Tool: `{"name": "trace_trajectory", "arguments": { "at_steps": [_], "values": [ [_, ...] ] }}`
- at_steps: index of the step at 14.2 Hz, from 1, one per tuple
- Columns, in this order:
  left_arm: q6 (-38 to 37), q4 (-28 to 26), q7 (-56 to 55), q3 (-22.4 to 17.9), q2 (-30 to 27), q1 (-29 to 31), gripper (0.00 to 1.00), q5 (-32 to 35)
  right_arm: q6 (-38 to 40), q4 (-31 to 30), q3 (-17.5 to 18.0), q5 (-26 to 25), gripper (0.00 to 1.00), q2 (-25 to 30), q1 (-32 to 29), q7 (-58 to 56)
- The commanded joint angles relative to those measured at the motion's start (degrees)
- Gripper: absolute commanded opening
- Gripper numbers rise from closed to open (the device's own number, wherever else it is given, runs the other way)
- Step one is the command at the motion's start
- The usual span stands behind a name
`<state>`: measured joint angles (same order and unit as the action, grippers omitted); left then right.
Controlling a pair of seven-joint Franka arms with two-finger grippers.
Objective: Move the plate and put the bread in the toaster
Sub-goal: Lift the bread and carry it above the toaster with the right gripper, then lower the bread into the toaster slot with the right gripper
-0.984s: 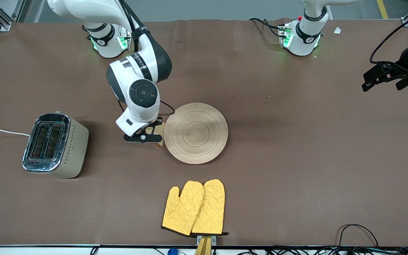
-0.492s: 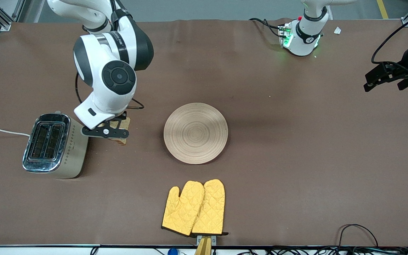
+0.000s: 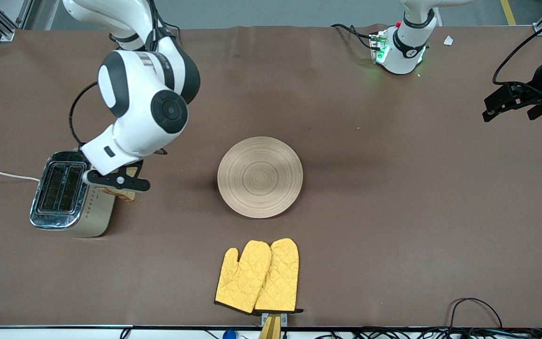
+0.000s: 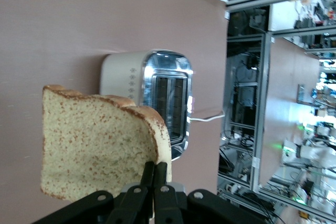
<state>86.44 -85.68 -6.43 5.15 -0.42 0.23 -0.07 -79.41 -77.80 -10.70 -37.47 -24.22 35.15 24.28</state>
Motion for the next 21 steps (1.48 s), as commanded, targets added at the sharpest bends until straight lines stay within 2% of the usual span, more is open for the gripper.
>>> {"name": "trace_trajectory", "arguments": {
  "at_steps": [1,10,21],
  "values": [
    [0.22,-0.54,0.81,0.56,-0.72,0.83,1.0,-0.63,0.14,-1.81,0.42,-1.81,0.0,0.05,-3.94,-2.21],
    [-0.13,-0.63,0.63,0.65,-0.72,0.47,1.0,-0.63,-1.71,-8.06,0.42,-8.31,0.0,-0.22,-7.99,-4.75],
    [-0.13,-0.54,0.46,1.26,-0.63,0.12,1.0,-0.46,-8.12,-12.02,0.42,-10.78,0.0,0.13,-13.36,-8.1]
  ]
}}
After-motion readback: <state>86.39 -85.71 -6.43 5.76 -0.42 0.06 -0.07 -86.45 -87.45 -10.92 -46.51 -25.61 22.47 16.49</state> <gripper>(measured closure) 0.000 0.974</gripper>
